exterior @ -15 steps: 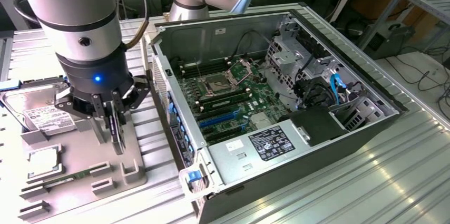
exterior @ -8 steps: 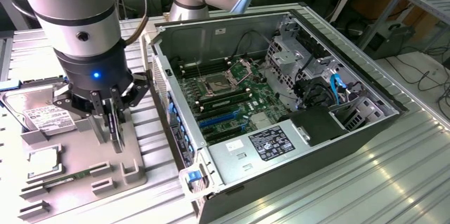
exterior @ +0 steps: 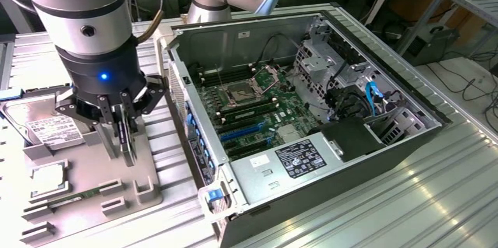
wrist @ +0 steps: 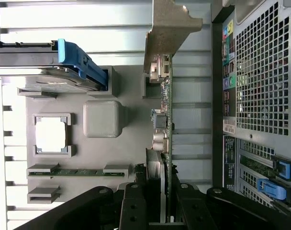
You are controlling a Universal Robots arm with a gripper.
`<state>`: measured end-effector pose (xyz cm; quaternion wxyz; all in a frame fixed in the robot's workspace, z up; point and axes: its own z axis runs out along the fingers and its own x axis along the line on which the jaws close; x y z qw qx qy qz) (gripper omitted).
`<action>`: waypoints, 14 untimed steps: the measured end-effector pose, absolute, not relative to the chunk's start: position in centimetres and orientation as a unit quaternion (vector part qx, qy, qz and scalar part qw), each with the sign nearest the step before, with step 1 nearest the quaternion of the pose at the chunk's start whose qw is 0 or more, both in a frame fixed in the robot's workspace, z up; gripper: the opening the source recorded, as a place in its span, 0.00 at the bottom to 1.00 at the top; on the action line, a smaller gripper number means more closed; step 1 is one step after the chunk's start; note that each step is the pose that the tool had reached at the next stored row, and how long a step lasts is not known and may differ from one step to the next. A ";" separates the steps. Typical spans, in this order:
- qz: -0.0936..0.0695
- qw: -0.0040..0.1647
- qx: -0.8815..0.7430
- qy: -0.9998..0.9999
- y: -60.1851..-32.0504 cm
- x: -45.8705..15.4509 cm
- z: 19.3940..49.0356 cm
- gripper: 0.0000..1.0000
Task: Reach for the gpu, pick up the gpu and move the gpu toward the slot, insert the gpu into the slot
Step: 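Pick up the gpu and move the gpu toward the slot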
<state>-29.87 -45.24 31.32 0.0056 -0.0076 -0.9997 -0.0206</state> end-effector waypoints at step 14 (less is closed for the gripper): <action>-0.021 0.006 -0.008 -1.000 -45.2 -29.9 33.1 0.28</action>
